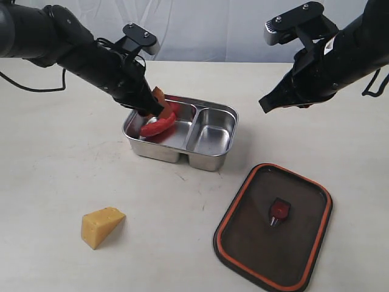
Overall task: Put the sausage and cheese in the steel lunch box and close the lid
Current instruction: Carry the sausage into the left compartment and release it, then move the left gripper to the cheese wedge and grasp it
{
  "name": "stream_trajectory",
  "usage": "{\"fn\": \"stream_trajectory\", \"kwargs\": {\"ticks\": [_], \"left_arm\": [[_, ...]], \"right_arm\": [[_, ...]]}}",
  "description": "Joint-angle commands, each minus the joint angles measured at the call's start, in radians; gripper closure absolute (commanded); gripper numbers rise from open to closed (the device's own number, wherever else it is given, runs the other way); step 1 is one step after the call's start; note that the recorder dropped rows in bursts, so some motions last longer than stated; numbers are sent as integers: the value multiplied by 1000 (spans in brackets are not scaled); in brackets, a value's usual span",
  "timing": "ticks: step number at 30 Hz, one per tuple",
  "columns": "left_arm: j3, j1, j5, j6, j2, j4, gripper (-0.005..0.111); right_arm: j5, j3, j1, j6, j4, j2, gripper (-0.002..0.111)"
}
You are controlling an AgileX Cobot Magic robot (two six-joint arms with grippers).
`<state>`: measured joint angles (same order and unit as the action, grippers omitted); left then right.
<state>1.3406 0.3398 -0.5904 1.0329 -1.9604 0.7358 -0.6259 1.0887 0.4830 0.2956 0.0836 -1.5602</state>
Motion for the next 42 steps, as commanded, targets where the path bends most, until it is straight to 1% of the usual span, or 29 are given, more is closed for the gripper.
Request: {"fn": "stream_trajectory", "kwargs": {"ticks": [1,3,5,7,8,11,12,14,17,22,31,38,42], "left_arm": [[14,3,-94,0,11,-3,40],[16,1,-183,-7,36,-30,41],[16,1,-292,-40,62,-96,42],[16,1,-409,-133,85,-193,44],[16,1,-480,-211,92,-257,46],[14,1,-600,-384,100,-393,53],[9,1,-628,-418,101,-421,54],[-12,1,-631,-469,101,-440,55],[-53,1,-631,-479,101,-395,55],[-134,1,-631,-532,101,-388,55],[-241,1,-631,-538,101,-384,55],[-259,1,-631,-538,101,-341,55],[-261,1,-577,-538,99,-345,55]], "right_arm": [[-16,2,-6,1,-12,8,109],[-33,2,-6,1,-17,8,109],[-41,2,-6,1,-25,8,109],[-46,2,-6,1,-29,8,109],[-46,2,-6,1,-29,8,109],[-46,2,-6,1,-29,8,109],[-44,2,-6,1,-29,8,109],[-44,2,-6,1,-29,8,109],[-44,2,-6,1,-29,8,109],[-55,2,-6,1,-29,8,109],[-55,2,-6,1,-29,8,109],[-55,2,-6,1,-29,8,109],[-55,2,-6,1,-29,8,109]]}}
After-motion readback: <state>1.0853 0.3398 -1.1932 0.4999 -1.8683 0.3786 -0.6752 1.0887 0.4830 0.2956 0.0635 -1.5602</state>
